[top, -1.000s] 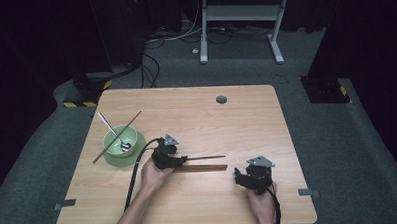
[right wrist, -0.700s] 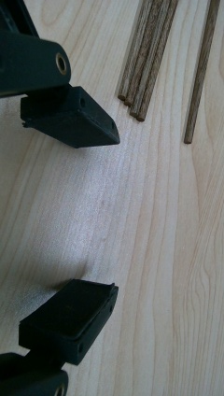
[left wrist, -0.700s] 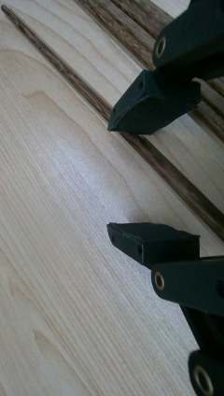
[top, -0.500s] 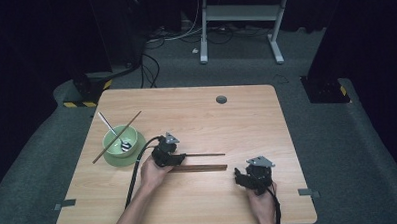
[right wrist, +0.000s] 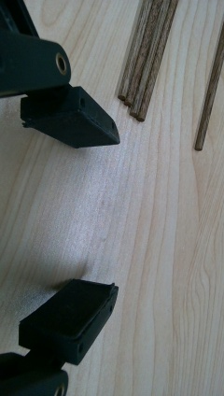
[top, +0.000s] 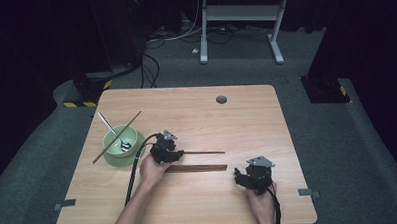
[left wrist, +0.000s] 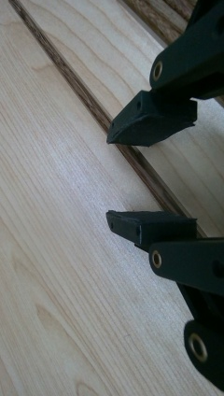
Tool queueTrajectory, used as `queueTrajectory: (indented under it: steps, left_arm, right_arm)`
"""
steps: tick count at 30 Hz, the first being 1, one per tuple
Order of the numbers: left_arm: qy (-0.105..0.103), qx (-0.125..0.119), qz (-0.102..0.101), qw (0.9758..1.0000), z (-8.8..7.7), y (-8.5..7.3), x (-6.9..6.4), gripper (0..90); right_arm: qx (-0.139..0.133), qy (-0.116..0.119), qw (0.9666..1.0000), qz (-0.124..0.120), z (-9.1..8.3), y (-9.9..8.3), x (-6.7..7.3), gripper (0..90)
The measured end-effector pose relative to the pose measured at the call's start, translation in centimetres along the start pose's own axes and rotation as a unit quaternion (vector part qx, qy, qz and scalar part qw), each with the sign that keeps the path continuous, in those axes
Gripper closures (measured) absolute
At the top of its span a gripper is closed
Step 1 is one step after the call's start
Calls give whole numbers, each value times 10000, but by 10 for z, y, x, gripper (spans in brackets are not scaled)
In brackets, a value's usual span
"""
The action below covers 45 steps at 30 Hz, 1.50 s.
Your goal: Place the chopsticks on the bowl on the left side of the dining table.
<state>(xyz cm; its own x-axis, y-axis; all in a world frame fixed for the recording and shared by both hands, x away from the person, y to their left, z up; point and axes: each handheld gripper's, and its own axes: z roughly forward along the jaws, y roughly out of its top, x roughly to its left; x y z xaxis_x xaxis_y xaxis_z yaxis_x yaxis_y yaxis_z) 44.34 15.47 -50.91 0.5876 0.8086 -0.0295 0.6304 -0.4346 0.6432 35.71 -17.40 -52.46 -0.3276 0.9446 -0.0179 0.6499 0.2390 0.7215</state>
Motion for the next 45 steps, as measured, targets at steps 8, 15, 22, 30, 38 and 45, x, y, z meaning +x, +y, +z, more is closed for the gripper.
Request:
queueTrajectory:
  steps: [8,15,22,30,38,45]
  left_arm:
    - [119,31,70,9999,1,3,2,618]
    - [114,51,27,9999,2,4,4,649]
    - [121,93,102,9998,2,5,5,660]
    - [105,136,121,9998,2,6,6,672]
    - [129,187,84,9997,0,6,9,709]
    - [133,203,94,9997,-2,4,11,733]
  right_arm:
    - [0,1,10000,1,0,0,0,228]
    - [-1,1,10000,1,0,0,0,229]
    - [-1,6,10000,-4,0,0,0,228]
    - [0,7,10000,-5,0,0,0,229]
    - [-1,7,10000,-7,0,0,0,229]
    - [0,8,10000,-6,0,0,0,229]
